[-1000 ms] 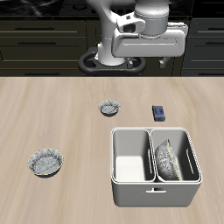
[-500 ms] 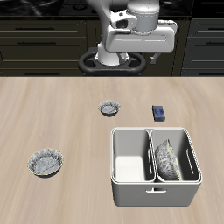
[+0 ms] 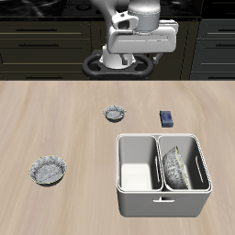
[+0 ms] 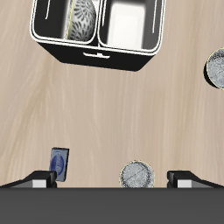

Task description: Place the largest bowl in the left side of the drainer and place the smallest bowl in the right side

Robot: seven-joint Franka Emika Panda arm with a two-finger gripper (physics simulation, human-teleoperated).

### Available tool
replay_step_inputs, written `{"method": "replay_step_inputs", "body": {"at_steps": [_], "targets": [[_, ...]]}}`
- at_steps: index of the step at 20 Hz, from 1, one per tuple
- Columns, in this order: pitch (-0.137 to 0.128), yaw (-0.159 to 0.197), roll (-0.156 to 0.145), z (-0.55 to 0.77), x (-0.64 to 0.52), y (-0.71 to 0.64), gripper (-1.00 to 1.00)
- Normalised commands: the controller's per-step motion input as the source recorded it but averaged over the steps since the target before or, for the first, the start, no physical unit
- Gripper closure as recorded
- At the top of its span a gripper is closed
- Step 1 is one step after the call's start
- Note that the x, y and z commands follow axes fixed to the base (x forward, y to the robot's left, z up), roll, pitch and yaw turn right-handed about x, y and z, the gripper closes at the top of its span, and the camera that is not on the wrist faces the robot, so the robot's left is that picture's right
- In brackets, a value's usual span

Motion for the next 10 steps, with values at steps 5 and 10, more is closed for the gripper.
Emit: {"method": "replay_step_inputs", "body": {"at_steps": [5, 10], "targets": [[0.058, -0.034, -0.003, -0.12, -0.1, -0.24, -1.0], [0.029, 0.001, -0.019, -0.16, -0.13, -0.3, -1.0]]}}
